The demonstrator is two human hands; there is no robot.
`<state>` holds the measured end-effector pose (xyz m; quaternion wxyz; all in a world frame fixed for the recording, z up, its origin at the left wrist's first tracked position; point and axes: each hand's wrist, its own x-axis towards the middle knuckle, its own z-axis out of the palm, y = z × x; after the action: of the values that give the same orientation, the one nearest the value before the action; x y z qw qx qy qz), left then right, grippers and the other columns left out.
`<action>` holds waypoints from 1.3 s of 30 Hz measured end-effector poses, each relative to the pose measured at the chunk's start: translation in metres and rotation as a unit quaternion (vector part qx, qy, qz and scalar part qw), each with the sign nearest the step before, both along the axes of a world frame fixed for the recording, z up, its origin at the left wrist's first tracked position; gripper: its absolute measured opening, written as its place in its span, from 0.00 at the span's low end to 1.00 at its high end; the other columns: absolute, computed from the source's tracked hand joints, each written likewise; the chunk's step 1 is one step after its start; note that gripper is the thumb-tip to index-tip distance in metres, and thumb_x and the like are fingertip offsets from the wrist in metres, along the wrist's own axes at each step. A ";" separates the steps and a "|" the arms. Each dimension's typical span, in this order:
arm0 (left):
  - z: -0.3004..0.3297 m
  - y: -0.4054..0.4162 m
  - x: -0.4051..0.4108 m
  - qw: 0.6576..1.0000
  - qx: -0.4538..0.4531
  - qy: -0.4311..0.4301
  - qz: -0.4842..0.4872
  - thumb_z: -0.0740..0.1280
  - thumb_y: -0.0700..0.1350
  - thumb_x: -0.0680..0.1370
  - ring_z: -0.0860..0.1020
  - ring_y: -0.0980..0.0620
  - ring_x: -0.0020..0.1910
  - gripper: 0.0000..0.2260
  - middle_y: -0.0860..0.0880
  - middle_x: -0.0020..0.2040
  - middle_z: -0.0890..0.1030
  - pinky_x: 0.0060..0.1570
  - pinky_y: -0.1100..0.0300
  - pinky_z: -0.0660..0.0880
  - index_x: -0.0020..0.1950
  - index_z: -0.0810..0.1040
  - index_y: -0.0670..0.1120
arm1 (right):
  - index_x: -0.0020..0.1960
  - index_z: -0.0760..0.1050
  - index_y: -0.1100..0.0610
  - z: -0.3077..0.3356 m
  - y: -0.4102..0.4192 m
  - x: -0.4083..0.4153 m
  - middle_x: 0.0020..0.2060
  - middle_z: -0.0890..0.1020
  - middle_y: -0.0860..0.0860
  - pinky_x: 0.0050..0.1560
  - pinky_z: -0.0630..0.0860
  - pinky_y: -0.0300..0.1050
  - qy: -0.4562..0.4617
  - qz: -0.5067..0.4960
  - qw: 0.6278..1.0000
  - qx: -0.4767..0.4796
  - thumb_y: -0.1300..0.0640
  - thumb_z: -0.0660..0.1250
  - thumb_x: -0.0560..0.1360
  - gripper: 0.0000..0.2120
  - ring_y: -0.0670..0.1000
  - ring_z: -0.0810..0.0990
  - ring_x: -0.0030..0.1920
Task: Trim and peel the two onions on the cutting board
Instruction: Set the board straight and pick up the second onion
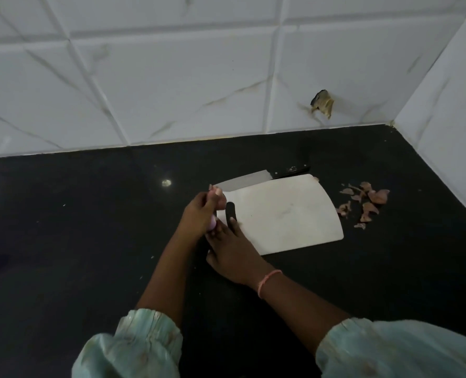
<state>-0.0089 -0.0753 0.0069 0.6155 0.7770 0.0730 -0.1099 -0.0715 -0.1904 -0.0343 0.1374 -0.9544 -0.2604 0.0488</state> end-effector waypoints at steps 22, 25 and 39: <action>-0.027 -0.020 -0.007 0.989 0.139 -0.055 -0.022 0.63 0.58 0.81 0.82 0.52 0.36 0.16 0.50 0.50 0.81 0.38 0.60 0.76 0.61 0.75 0.49 | 0.70 0.72 0.54 -0.006 -0.159 -0.109 0.70 0.73 0.49 0.76 0.42 0.60 -0.093 -0.235 0.967 -0.038 0.47 0.52 0.80 0.23 0.51 0.58 0.77; -0.028 -0.022 -0.008 0.988 0.139 -0.063 -0.016 0.63 0.58 0.81 0.82 0.52 0.35 0.16 0.50 0.49 0.81 0.36 0.62 0.75 0.61 0.75 0.49 | 0.69 0.72 0.55 0.006 -0.138 -0.098 0.67 0.75 0.51 0.76 0.43 0.54 -0.102 -0.241 0.964 0.042 0.48 0.54 0.80 0.21 0.51 0.63 0.74; -0.032 -0.027 -0.002 0.979 0.182 -0.088 0.003 0.65 0.62 0.79 0.82 0.52 0.34 0.16 0.53 0.46 0.81 0.42 0.51 0.80 0.56 0.75 0.51 | 0.77 0.59 0.58 -0.019 -0.076 -0.082 0.77 0.59 0.55 0.77 0.40 0.54 -0.061 0.114 0.991 -0.035 0.48 0.52 0.82 0.26 0.52 0.54 0.78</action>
<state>-0.0107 -0.1021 -0.0249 0.4680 0.8825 0.0397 -0.0240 -0.1534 -0.2662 -0.0535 0.0810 -0.9239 -0.3737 0.0150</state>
